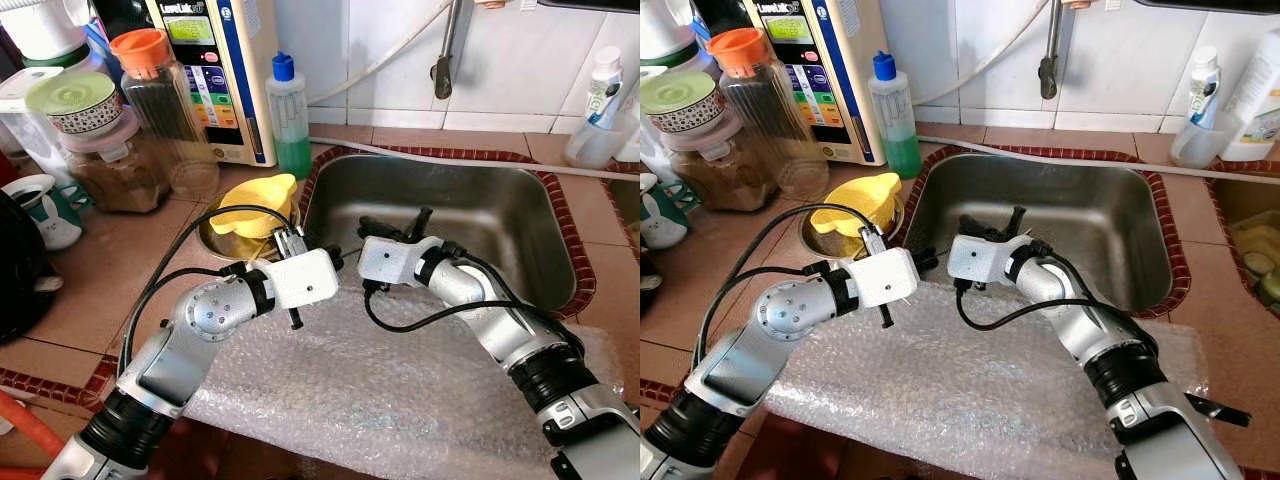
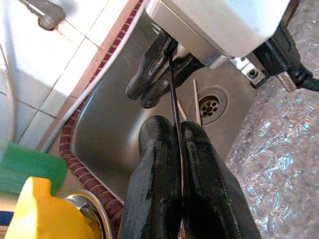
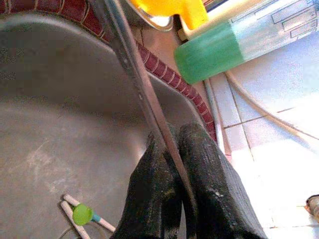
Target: Kitchen organization
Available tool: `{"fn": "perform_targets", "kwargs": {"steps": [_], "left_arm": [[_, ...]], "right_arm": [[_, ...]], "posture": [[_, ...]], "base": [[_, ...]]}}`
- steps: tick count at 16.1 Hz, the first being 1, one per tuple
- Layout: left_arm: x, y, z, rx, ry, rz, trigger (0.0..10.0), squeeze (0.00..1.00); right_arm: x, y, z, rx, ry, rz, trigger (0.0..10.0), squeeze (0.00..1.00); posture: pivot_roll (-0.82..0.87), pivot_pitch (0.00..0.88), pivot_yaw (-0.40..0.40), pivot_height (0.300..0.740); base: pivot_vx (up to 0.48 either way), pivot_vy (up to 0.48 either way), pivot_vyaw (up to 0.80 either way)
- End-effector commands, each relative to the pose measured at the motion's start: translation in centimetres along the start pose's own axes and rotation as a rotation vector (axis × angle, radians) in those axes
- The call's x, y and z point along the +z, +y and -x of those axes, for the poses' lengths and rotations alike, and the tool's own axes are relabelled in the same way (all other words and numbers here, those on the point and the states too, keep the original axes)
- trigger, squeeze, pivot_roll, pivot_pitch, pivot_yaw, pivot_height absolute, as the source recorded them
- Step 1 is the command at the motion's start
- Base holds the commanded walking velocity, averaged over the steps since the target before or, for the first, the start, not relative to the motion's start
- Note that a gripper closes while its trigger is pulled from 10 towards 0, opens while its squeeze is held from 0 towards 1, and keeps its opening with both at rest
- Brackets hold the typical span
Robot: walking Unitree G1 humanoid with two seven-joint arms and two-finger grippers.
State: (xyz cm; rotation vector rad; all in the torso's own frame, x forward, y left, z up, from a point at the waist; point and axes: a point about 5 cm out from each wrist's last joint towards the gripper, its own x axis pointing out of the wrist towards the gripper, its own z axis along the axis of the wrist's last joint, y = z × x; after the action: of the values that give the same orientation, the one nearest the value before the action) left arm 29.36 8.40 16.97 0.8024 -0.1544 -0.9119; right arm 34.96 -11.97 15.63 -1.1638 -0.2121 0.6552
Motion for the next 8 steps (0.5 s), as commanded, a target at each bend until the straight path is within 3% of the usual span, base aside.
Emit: {"fn": "perform_targets", "kwargs": {"steps": [1,2,8], "left_arm": [[0.0,0.6,0.3,0.042,-0.008,0.025,10.0,0.49],[0.0,0.6,0.3,0.047,-0.014,0.039,10.0,1.00],[1.0,0.9,0.3,0.060,-0.091,0.106,10.0,1.00]], "right_arm": [[-1.5,-0.4,0.5,-0.028,0.063,-0.057,0.0,0.00],[-1.7,-0.5,0.6,-0.034,0.070,-0.061,0.0,0.00],[-4.3,-0.2,1.9,-0.047,0.164,-0.087,0.0,0.00]], "posture": [[-0.20,0.114,0.128,0.740],[-0.20,0.114,0.128,0.740],[-0.20,0.116,0.131,0.740]], "base": [[0.000,0.000,0.00],[0.000,0.000,0.00],[0.000,0.000,0.00]]}}
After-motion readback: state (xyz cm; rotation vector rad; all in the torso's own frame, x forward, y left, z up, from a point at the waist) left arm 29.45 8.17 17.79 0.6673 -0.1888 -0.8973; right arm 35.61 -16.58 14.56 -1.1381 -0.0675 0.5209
